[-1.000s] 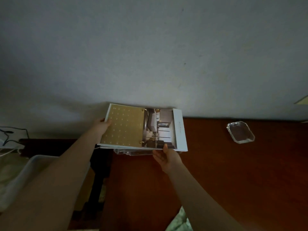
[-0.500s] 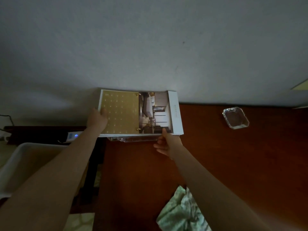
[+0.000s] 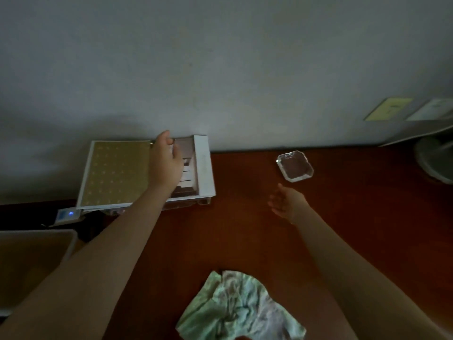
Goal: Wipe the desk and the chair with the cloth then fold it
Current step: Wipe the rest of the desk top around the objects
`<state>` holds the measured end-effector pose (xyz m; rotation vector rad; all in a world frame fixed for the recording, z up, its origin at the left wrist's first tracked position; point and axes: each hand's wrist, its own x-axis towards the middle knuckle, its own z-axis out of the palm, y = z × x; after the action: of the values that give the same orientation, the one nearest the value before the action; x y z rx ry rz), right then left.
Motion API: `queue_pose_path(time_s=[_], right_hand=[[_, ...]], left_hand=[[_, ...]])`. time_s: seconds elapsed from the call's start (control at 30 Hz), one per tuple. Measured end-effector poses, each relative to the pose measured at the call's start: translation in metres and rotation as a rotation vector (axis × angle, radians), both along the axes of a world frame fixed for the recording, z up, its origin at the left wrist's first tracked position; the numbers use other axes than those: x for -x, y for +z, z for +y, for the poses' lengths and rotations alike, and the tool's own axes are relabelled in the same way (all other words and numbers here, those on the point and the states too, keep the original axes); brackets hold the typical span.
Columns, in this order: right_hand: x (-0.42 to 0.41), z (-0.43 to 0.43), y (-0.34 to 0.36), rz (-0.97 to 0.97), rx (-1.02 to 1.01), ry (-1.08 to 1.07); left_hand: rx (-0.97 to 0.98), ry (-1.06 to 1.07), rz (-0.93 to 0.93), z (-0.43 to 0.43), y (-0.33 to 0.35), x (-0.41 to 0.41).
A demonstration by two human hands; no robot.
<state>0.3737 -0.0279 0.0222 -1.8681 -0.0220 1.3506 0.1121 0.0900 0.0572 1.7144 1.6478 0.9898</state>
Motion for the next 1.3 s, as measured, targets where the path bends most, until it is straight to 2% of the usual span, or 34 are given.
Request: queue_pose_path(time_s=[0.1,0.17,0.3,0.47,0.57,0.73,0.87,0.97,1.13,1.3], right_hand=[[-0.044,0.003,-0.002,-0.139,-0.027,-0.009],[-0.067,0.01,-0.008,-0.257,-0.038,-0.004],[-0.104,0.029,-0.016,-0.579,-0.027,0.173],[-0.143,0.063,-0.031,-0.705,0.013,0.379],[-0.155,0.078,-0.041,-0.715,0.022,0.446],[-0.156,0.085,-0.055,-0.69,-0.011,0.437],[-0.153,0.079,-0.06,-0.662,-0.009,0.366],[-0.148,0.072,-0.054,-0.654,-0.042,0.337],[-0.111,0.068,-0.024,-0.642,-0.149,0.284],[-0.021,0.082,0.009,-0.482,-0.306,0.337]], left_hand=[[0.024,-0.033,-0.077,-0.01,0.003,-0.057],[0.122,-0.074,-0.099,-0.015,-0.002,-0.091],[0.523,-0.103,-0.246,-0.015,-0.031,-0.151],[0.82,-0.074,-0.371,-0.018,-0.059,-0.218],[0.915,-0.044,-0.4,-0.015,-0.07,-0.245],[0.908,-0.029,-0.416,-0.011,-0.089,-0.28],[0.782,0.009,-0.25,-0.017,-0.095,-0.299],[0.693,0.032,-0.207,-0.024,-0.09,-0.298],[0.577,0.047,-0.242,-0.029,-0.059,-0.253],[0.465,0.148,-0.196,-0.023,-0.021,-0.157]])
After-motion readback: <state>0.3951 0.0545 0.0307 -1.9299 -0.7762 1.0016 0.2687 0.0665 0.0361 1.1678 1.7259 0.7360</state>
